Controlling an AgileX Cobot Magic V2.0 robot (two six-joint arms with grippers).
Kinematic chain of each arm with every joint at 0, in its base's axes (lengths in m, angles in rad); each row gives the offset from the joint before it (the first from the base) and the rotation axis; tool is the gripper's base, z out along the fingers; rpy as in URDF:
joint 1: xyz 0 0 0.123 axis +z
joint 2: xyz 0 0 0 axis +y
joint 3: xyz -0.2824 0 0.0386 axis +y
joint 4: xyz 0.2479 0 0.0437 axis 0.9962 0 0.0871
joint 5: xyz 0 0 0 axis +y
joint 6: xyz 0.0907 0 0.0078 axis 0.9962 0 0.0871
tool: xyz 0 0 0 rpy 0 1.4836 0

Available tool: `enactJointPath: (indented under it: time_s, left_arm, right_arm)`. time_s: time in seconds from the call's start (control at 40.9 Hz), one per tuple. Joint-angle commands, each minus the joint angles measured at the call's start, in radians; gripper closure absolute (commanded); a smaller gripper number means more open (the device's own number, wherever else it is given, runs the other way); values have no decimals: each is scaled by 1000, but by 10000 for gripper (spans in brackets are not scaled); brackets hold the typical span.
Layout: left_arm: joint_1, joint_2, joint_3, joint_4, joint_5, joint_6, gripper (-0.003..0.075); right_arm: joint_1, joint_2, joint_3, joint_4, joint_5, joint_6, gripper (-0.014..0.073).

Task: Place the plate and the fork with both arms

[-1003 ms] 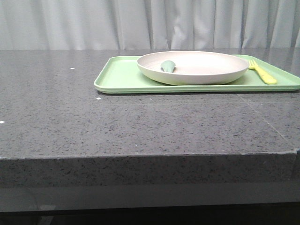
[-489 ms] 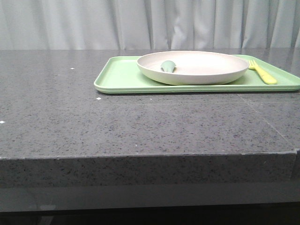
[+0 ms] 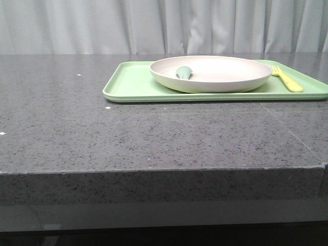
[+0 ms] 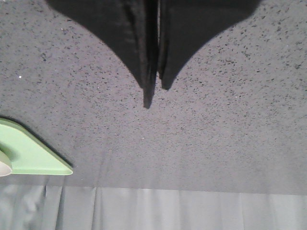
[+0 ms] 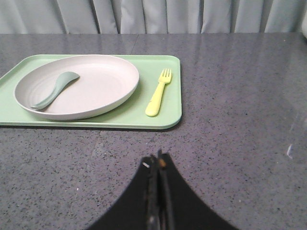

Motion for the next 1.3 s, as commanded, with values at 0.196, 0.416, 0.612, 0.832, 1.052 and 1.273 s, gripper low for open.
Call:
enactJointPath:
  time_s: [0.196,0.416,0.612,0.832,1.052,1.273]
  left_arm:
    - [3,-20,1,-9,-89,0,738]
    - [3,-20,1,-9,-89,0,738]
    - [3,-20,1,-9,-89,0,738]
    - [3,-20,1,-9,-89,0,738]
    - [3,-20,1,-9,-89,0,738]
    - [3,-20,1,-9,-89,0,738]
  right_arm:
    - [-3,11,-10,-38,-109,-11,710]
    - [-3,-49,142,-53,-262,-11,710]
    - [-5,-175,333,-53,-364,-11,710]
    - [-5,-216,417,-53,-348,-11,710]
    - [-5,-216,417,-53,-348,-11,710]
    - [-5,-216,417,-53,-348,-11,710]
